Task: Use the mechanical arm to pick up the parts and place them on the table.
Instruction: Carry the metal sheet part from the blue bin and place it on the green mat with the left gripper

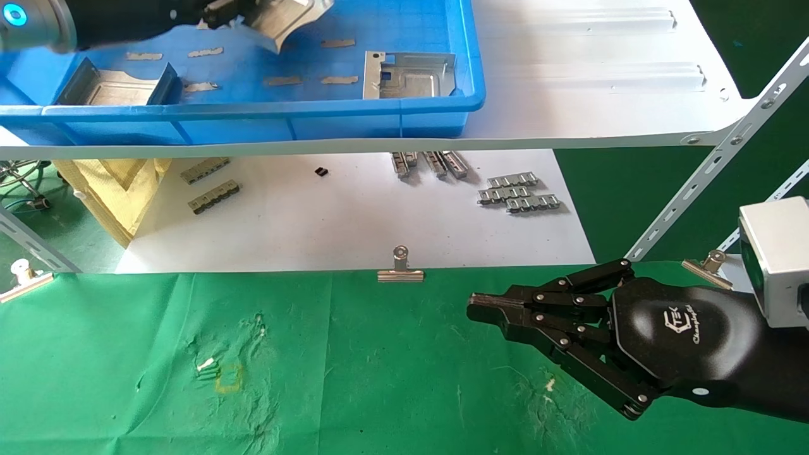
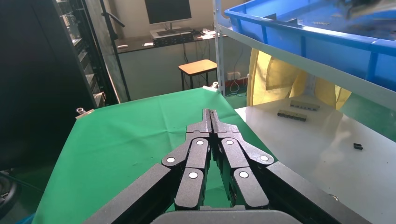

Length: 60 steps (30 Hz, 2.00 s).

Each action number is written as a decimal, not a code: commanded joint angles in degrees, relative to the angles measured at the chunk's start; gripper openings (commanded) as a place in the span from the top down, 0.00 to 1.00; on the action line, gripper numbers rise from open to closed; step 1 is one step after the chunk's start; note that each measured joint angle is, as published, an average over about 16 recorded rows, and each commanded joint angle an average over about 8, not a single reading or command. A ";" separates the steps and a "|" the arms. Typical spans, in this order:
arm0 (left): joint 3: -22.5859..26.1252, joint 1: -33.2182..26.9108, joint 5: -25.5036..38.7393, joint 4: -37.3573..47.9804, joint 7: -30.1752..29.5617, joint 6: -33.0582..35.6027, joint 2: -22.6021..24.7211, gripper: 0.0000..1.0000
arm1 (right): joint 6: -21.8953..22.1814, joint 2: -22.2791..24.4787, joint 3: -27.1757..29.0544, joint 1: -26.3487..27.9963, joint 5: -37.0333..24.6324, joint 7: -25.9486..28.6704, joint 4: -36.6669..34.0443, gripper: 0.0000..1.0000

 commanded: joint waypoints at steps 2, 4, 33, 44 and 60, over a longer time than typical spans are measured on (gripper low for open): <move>-0.54 -0.68 -0.81 -0.87 0.84 3.11 -0.50 1.00 | 0.00 0.00 0.00 0.00 0.00 0.00 0.00 1.00; -0.88 -0.91 -1.42 -1.72 2.11 7.28 -1.20 1.00 | 0.00 0.00 0.00 0.00 0.00 0.00 0.00 1.00; 18.55 17.19 -24.94 -47.81 9.70 35.80 -32.80 1.00 | 0.00 0.00 0.00 0.00 0.00 0.00 0.00 0.00; 29.45 21.47 -17.22 -40.50 26.31 35.29 -32.18 1.00 | 0.00 0.00 0.00 0.00 0.00 0.00 0.00 0.00; 29.54 25.94 -18.65 -19.47 41.37 28.72 -24.18 0.37 | 0.00 0.00 0.00 0.00 0.00 0.00 0.00 0.00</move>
